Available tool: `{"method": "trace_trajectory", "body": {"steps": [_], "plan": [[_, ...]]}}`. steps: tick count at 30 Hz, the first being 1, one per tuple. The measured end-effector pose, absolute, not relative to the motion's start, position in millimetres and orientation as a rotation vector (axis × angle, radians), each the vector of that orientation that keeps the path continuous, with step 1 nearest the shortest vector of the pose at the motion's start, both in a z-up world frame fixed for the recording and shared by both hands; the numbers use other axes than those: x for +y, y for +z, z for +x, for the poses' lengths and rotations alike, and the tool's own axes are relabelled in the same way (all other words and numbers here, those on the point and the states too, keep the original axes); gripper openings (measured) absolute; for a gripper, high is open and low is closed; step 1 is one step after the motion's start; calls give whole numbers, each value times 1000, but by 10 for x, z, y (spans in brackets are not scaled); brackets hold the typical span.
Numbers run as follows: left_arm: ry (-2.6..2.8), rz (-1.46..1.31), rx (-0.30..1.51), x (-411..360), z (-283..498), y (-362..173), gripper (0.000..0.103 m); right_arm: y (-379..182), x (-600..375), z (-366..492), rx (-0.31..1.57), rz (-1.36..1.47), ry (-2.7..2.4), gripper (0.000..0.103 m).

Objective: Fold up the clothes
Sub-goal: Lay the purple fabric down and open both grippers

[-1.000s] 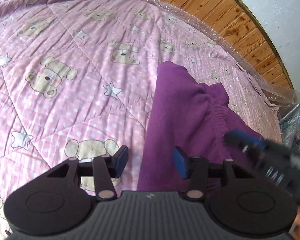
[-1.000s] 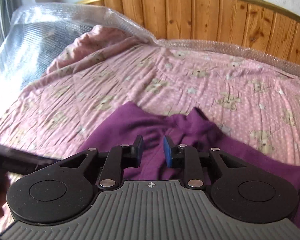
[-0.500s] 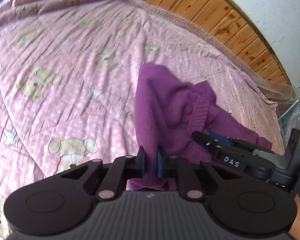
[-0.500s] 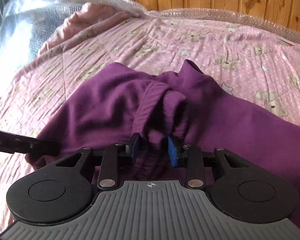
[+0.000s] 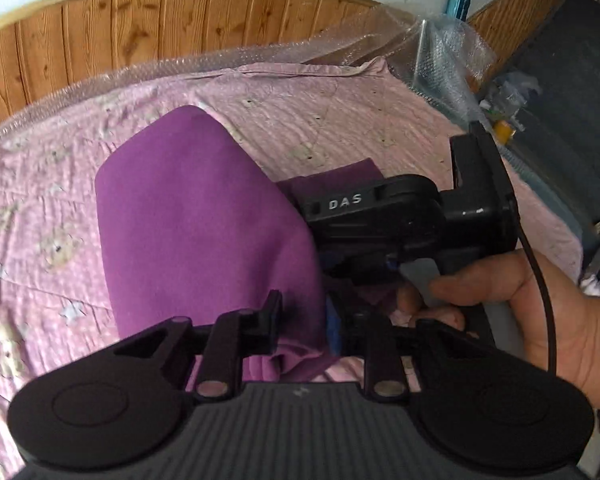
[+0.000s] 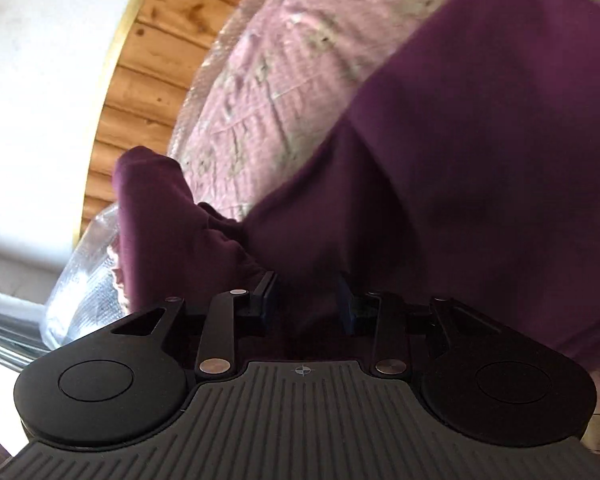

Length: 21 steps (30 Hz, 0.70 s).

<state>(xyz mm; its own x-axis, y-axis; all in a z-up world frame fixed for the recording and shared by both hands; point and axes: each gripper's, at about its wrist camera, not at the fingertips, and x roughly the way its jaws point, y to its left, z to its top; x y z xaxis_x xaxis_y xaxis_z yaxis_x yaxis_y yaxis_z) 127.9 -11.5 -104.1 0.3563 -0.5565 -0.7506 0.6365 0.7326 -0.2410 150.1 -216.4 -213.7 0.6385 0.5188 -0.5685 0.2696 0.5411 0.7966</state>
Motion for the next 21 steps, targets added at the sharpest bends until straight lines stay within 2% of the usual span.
{"method": "trace_trajectory", "body": {"steps": [2, 3, 8, 11, 13, 17, 21], "plan": [[-745, -16, 938, 126, 1435, -1027, 44, -2124, -2290, 1410, 883, 1056, 175, 48], [-713, -68, 940, 253, 1543, -1023, 47, -2107, -2331, 1372, 869, 1074, 174, 48], [-570, -246, 931, 603, 2200, -1064, 47, -2034, -2304, 1282, 830, 1090, 163, 54], [-584, -187, 943, 354, 2625, -1127, 47, -2015, -2149, 1319, 879, 987, 185, 58], [-621, -156, 993, 200, 2807, -1267, 47, -2002, -2046, 1344, 910, 918, 200, 55], [-578, -80, 1036, 158, 2799, -1567, 45, -1934, -1977, 1310, 920, 839, 201, 52], [-546, -185, 991, 349, 2649, -1491, 45, -1793, -2024, 1281, 901, 720, 143, 52]]}}
